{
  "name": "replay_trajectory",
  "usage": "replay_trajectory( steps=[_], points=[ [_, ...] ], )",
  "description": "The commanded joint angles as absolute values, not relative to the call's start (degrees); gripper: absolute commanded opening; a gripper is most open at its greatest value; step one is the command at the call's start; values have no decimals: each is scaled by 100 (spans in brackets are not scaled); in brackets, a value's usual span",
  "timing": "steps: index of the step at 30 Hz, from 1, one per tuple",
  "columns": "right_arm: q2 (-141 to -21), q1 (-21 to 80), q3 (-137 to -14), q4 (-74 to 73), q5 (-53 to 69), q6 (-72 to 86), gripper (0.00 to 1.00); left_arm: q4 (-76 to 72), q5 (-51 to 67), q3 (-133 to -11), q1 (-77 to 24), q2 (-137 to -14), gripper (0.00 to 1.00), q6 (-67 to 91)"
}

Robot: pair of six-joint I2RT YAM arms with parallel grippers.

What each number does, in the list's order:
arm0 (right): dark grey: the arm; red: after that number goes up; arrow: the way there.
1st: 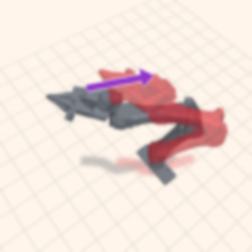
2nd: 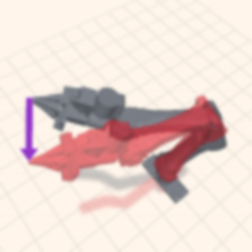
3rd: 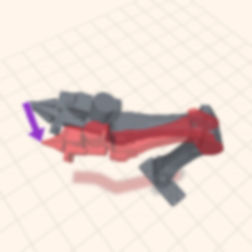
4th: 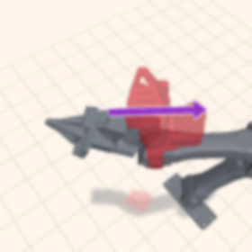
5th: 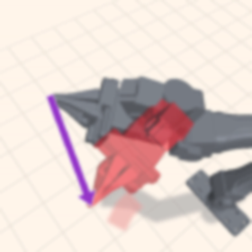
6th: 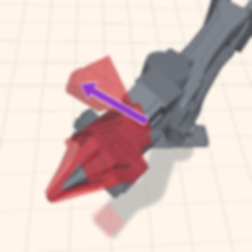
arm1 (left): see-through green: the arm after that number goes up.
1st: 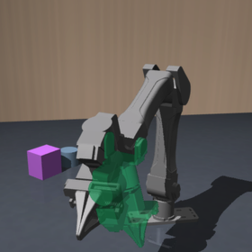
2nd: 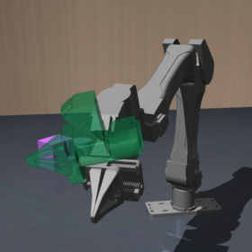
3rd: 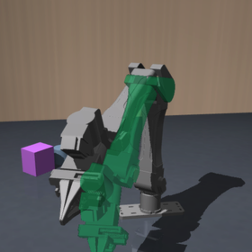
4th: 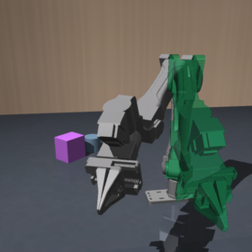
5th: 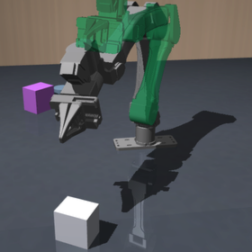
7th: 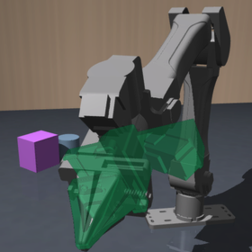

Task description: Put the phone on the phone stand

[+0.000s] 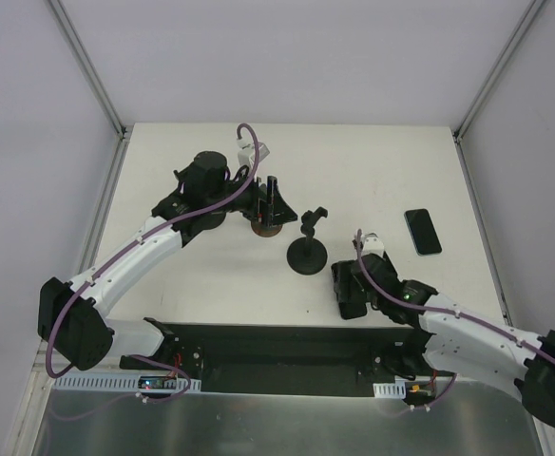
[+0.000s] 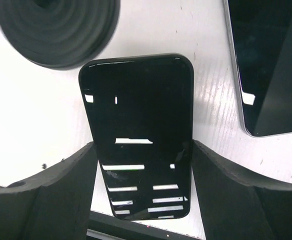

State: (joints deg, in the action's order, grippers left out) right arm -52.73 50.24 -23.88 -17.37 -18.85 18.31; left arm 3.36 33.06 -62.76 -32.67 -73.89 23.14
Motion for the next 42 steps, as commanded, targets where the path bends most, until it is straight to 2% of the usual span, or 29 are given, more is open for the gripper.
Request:
replay_trajectory(
  steps=[1,3,5,11,14,18,42],
  points=[
    [-4361,5036,-2128,-1030,-2066,1723,1,202,3761,-6600,-3340,-7321,83,2180],
    [-3818,5036,-2039,-845,-1996,1670,1,124,3954,-6618,-3462,-7251,77,2083],
    [-3465,5036,-1995,-783,-1943,1539,1,9,4025,-6566,-3594,-7172,75,1935],
    [-2813,5045,-2477,-756,-1372,977,1,-132,4122,-6495,-4200,-7049,78,1574],
    [-2830,5106,-2671,-712,-1099,879,1,-132,4061,-6469,-4403,-7049,80,1486],
    [-2786,5308,-2821,-379,-1072,677,1,-132,3902,-6442,-4561,-7127,78,1485],
    [-3682,5704,-3375,1520,-1063,-211,1,299,3489,-6688,-4597,-7427,45,1731]
  ],
)
